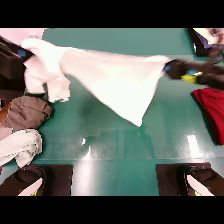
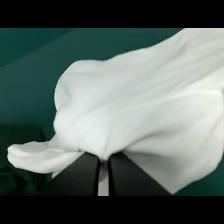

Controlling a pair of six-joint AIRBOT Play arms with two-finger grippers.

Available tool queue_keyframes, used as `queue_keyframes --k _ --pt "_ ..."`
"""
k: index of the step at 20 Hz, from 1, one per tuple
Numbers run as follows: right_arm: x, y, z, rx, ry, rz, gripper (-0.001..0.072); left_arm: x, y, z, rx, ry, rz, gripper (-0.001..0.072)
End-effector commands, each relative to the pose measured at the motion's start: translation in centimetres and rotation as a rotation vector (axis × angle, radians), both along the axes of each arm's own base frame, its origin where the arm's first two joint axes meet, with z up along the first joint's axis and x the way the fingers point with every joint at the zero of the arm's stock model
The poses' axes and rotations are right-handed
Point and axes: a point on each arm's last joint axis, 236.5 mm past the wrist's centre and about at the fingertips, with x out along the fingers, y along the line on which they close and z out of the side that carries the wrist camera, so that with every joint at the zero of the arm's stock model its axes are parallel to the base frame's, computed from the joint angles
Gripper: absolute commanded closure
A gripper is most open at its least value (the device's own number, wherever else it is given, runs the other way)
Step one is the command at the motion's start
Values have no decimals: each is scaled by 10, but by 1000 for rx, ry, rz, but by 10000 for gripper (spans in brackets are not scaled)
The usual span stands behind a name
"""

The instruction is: Fold the shirts.

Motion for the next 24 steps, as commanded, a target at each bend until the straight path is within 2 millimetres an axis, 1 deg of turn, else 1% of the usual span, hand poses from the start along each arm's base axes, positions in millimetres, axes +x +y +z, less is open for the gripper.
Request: queue_keyframes --k 1,3,4,5,6,7,8,9,11,13,14,16,17,18,19,20,21,22,23,24 --pt "-48 -36 103 -3 -220 -67 695 -20 3 42 -34 -78 -14 677" --pt "-82 -48 152 -22 -322 -89 695 -38 -3 67 -77 -118 -57 677" --pt "-98 -55 171 -39 -358 -107 695 -50 -11 81 -115 -140 -100 677" --pt "-108 -61 182 -60 -376 -128 695 -61 -23 91 -155 -151 -155 677" --pt "-114 -69 190 -86 -376 -153 695 -71 -35 96 -193 -144 -212 677" --pt "-117 -77 193 -114 -356 -178 695 -79 -46 94 -217 -119 -261 677" --pt "-116 -86 189 -145 -311 -199 695 -84 -54 84 -221 -70 -299 677" --pt "-112 -94 182 -172 -252 -214 695 -86 -57 68 -206 -11 -313 677" --pt "-101 -107 153 -199 -89 -209 695 -80 -57 18 -144 146 -304 677" --pt "-89 -110 108 -204 122 -151 695 -71 -60 -44 -102 326 -293 677" --pt "-84 -107 80 -205 238 -98 695 -68 -62 -81 -79 421 -289 677" --pt "-75 -92 22 -197 443 21 695 -64 -63 -158 -42 580 -277 677" --pt "-69 -81 -5 -198 511 78 694 -62 -63 -193 -35 634 -263 678" --pt "-60 -71 -33 -203 559 130 694 -58 -63 -228 -35 667 -244 677" --pt "-48 -62 -59 -189 600 152 695 -51 -62 -258 -40 675 -213 677" --pt "-37 -55 -81 -172 629 156 694 -42 -59 -280 -41 671 -171 677" --pt "-27 -48 -103 -157 660 157 694 -31 -55 -297 -38 669 -124 676" --pt "-21 -43 -122 -150 690 161 695 -21 -52 -305 -27 662 -93 675" --pt "-18 -39 -138 -146 724 168 695 -10 -50 -307 -24 641 -70 526" --pt "-19 -35 -152 -146 761 180 694 -1 -46 -305 -17 621 -44 335"
